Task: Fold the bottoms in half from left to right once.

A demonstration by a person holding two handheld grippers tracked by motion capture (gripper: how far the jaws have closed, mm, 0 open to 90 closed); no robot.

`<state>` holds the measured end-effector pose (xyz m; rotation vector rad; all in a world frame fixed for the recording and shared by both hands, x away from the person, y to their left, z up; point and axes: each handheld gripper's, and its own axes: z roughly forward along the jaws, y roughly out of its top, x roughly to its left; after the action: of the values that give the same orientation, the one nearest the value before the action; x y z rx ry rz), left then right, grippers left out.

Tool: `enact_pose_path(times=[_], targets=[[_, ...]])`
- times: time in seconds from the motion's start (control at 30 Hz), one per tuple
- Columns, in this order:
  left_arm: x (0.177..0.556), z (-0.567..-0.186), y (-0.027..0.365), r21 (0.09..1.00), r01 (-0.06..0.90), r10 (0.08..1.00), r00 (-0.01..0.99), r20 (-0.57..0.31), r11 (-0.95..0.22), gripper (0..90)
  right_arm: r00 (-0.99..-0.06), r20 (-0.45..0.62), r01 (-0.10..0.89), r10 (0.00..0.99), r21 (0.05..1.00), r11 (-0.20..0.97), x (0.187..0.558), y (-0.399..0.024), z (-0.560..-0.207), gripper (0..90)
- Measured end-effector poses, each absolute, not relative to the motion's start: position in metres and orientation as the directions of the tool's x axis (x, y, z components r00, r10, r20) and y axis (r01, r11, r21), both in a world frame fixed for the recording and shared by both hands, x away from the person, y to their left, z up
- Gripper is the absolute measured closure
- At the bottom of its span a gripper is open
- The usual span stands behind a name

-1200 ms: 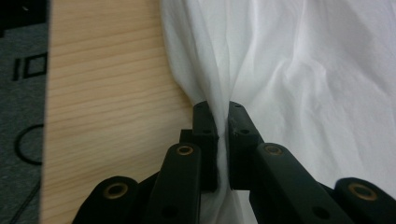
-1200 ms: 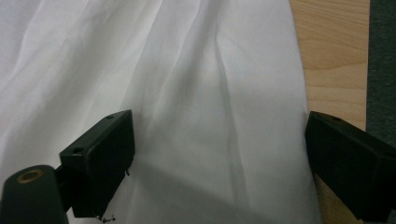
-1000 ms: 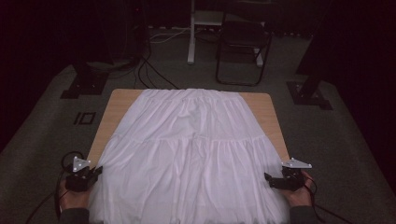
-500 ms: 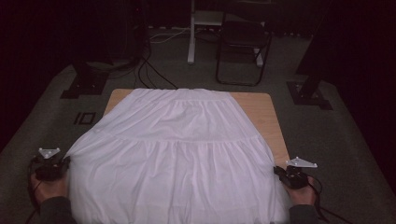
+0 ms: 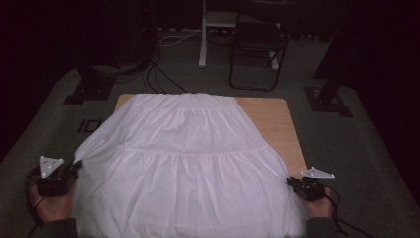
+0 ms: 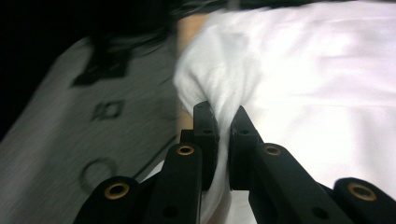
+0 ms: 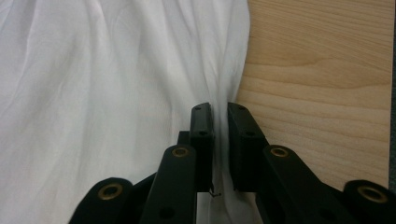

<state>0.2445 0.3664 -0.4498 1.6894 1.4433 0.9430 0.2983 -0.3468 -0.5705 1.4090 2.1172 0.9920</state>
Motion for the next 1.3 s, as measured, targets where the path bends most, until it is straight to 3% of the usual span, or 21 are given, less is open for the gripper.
enact_pose_path(times=[0.2,0.37,0.43,0.63,0.73,0.87,0.9,0.97,1.03,1.17,1.3], targets=[[0.242,-0.43,0.286,0.861,0.405,0.9,0.419,0.123,-0.307,85.1,-0.414,0.057,0.618,0.909,0.75,0.234,0.298,-0.347,-0.571,80.0],[0.26,-0.421,0.213,0.859,0.328,0.759,0.643,0.102,-0.393,85.1,-0.415,0.061,0.617,0.908,0.752,0.231,0.298,-0.347,-0.571,80.0],[0.263,-0.421,0.202,0.857,0.32,0.737,0.668,0.098,-0.404,85.1,-0.415,0.062,0.617,0.908,0.753,0.23,0.298,-0.348,-0.571,79.9],[0.279,-0.422,0.086,0.843,0.22,0.518,0.852,0.079,-0.491,85.2,-0.417,0.072,0.618,0.906,0.753,0.225,0.299,-0.347,-0.572,80.2],[0.275,-0.423,0.032,0.863,0.178,0.379,0.925,0.017,-0.473,85.2,-0.419,0.071,0.616,0.905,0.754,0.226,0.3,-0.347,-0.572,80.2],[0.279,-0.446,-0.019,0.834,0.202,0.273,0.96,-0.064,-0.513,83.9,-0.418,0.073,0.617,0.906,0.755,0.224,0.3,-0.347,-0.572,80.2],[0.281,-0.453,-0.025,0.822,0.205,0.26,0.963,-0.072,-0.532,79.8,-0.417,0.07,0.616,0.906,0.755,0.225,0.3,-0.347,-0.572,80.1],[0.286,-0.467,-0.031,0.807,0.249,0.251,0.959,-0.129,-0.535,63.1,-0.419,0.069,0.618,0.905,0.752,0.228,0.3,-0.346,-0.571,76.1],[0.289,-0.468,-0.024,0.816,0.267,0.26,0.954,-0.149,-0.513,53.3,-0.423,0.068,0.622,0.904,0.747,0.234,0.3,-0.344,-0.57,61.7],[0.291,-0.455,0.017,0.855,0.266,0.307,0.942,-0.133,-0.445,45.7,-0.37,0.006,0.624,0.929,0.743,0.244,0.299,-0.338,-0.56,44.7],[0.296,-0.454,0.062,0.857,0.279,0.455,0.889,-0.059,-0.434,45.1,-0.362,0.02,0.563,0.932,0.801,0.201,0.289,-0.321,-0.53,40.8]])
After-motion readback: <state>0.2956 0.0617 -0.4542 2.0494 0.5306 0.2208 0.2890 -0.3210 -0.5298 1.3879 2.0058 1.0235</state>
